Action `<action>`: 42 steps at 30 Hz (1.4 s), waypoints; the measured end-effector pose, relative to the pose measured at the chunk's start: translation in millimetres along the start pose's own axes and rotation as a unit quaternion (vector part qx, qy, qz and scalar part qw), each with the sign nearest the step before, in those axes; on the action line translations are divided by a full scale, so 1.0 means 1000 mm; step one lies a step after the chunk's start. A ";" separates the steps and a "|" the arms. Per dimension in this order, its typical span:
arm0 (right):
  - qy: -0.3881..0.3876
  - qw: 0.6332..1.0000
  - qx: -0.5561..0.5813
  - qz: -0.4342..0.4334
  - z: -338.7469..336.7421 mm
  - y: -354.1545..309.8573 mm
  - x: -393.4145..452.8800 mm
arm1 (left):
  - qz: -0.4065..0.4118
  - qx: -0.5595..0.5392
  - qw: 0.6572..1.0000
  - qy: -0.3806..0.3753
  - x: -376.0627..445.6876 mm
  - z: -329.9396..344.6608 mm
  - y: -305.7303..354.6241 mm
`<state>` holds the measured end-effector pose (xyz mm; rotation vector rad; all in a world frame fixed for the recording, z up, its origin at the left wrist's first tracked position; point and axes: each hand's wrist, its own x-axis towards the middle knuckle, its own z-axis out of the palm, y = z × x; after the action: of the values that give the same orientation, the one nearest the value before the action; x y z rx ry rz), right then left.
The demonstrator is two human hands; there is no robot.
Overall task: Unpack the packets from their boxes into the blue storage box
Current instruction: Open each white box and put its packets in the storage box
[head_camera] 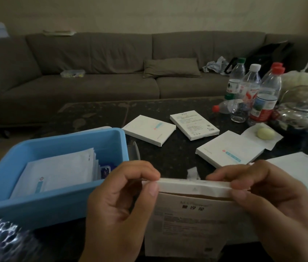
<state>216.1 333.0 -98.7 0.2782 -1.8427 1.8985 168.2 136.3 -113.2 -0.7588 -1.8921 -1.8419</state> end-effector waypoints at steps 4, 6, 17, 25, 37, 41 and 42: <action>-0.013 1.000 -0.004 -0.015 0.000 0.000 -0.003 | 0.000 -0.002 1.000 -0.024 -0.003 0.000 -0.004; -0.011 1.000 -0.005 -0.017 0.001 0.000 -0.004 | 0.008 -0.007 0.999 -0.050 -0.005 -0.001 -0.007; -0.078 0.982 -0.160 0.055 0.002 -0.023 0.017 | 0.132 0.011 0.985 -0.108 -0.003 -0.006 -0.021; -0.268 0.881 -0.188 0.341 0.010 -0.051 0.056 | 0.148 0.004 0.983 -0.110 -0.003 -0.005 -0.022; -0.290 0.882 -0.205 0.311 0.004 -0.042 0.062 | 0.145 -0.001 0.983 -0.114 -0.004 -0.006 -0.022; -0.292 0.886 -0.201 0.300 0.004 -0.042 0.062 | 0.140 -0.003 0.984 -0.112 -0.005 -0.007 -0.021; -0.294 0.885 -0.203 0.297 0.004 -0.043 0.062 | 0.140 -0.001 0.984 -0.110 -0.005 -0.007 -0.021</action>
<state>181.7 340.4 -31.8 0.1607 -2.9626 1.8338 158.1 128.8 -132.3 -1.2069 -1.7995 -1.6415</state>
